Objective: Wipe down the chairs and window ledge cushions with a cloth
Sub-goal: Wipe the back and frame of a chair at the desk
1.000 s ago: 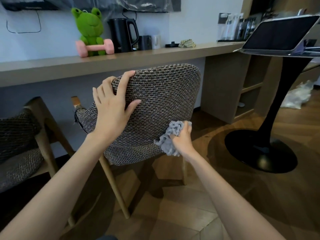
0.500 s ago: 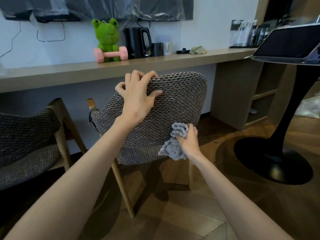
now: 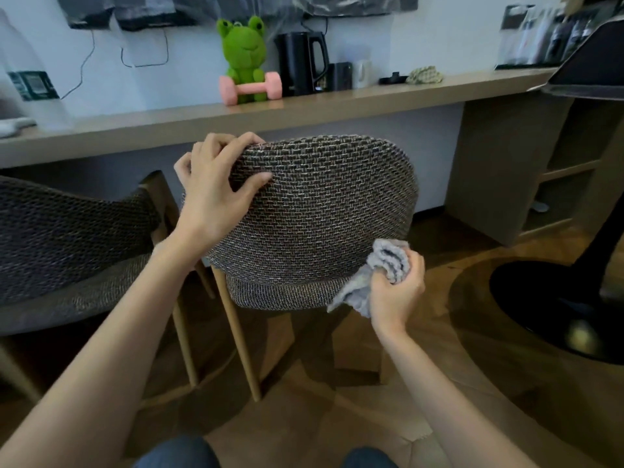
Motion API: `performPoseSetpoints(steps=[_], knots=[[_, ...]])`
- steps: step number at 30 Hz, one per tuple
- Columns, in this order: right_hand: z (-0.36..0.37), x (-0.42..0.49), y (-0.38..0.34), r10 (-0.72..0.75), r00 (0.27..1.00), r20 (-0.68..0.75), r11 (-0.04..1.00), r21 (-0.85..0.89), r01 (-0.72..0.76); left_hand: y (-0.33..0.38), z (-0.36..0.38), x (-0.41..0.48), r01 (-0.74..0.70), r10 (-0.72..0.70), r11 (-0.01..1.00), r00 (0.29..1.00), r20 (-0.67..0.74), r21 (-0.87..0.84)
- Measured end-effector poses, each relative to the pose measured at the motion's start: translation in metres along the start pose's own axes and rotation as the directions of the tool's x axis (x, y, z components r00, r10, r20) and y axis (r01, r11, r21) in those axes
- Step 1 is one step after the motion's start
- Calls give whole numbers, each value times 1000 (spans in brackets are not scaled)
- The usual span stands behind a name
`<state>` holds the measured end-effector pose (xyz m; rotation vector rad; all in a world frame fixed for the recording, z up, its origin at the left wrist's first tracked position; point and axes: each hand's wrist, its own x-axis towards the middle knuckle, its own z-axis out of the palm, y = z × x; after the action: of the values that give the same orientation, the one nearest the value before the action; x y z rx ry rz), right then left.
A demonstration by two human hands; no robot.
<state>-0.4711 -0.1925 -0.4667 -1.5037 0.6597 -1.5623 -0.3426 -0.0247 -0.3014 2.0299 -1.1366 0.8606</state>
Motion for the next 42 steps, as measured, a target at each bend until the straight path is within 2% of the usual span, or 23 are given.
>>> performPoseSetpoints(steps=[4, 7, 10, 13, 16, 18, 20, 22, 24, 26, 29, 31, 34, 36, 37, 40, 42], knots=[[-14, 40, -5, 18, 998, -68, 1000, -10, -19, 8, 1, -2, -43, 40, 997, 998, 45, 70], [-11, 76, -19, -81, 994, -75, 995, 56, 85, 29, 12, 5, -112, 103, 976, 993, 56, 188], [4, 98, -26, -238, 971, -19, 968, 82, 239, 60, 34, 22, -253, 239, 893, 967, 85, 371], [17, 92, -5, -290, 956, 47, 957, 44, 288, 87, 60, 33, -330, 323, 808, 941, 102, 489], [16, 67, 38, -164, 983, 81, 986, -29, 167, 99, 80, 34, -325, 348, 762, 935, 70, 560], [10, 50, 66, 35, 991, 132, 997, -67, -26, 102, 87, 34, -326, 366, 738, 929, 55, 590], [3, 40, 84, 256, 951, 174, 966, -90, -244, 106, 95, 33, -358, 409, 687, 910, 71, 632], [-2, 47, 84, 301, 947, 109, 953, -26, -300, 109, 104, 31, -400, 457, 619, 884, 105, 676], [-3, 76, 64, 211, 977, -44, 971, 123, -204, 113, 113, 28, -426, 468, 584, 872, 142, 691], [0, 109, 40, 61, 992, -106, 982, 184, -40, 118, 121, 25, -432, 466, 556, 869, 164, 710], [10, 127, 29, -92, 996, -16, 982, 165, 94, 120, 132, 25, -433, 471, 488, 862, 188, 758], [15, 114, 43, -85, 995, 43, 986, 144, 78, 120, 135, 25, -432, 486, 446, 852, 193, 784], [10, 93, 83, 118, 986, 116, 989, 78, -127, 121, 137, 25, -431, 476, 439, 856, 203, 788], [2, 93, 96, 295, 938, 180, 953, 17, -303, 123, 138, 25, -432, 451, 478, 868, 208, 765], [-2, 99, 98, 333, 926, 176, 941, 1, -338, 123, 139, 25, -436, 442, 506, 872, 210, 745], [-3, 133, 80, 264, 964, 36, 957, 111, -266, 122, 139, 25, -443, 434, 574, 878, 203, 689], [6, 157, 60, 176, 984, -2, 973, 154, -173, 122, 139, 24, -443, 439, 572, 876, 199, 690]])
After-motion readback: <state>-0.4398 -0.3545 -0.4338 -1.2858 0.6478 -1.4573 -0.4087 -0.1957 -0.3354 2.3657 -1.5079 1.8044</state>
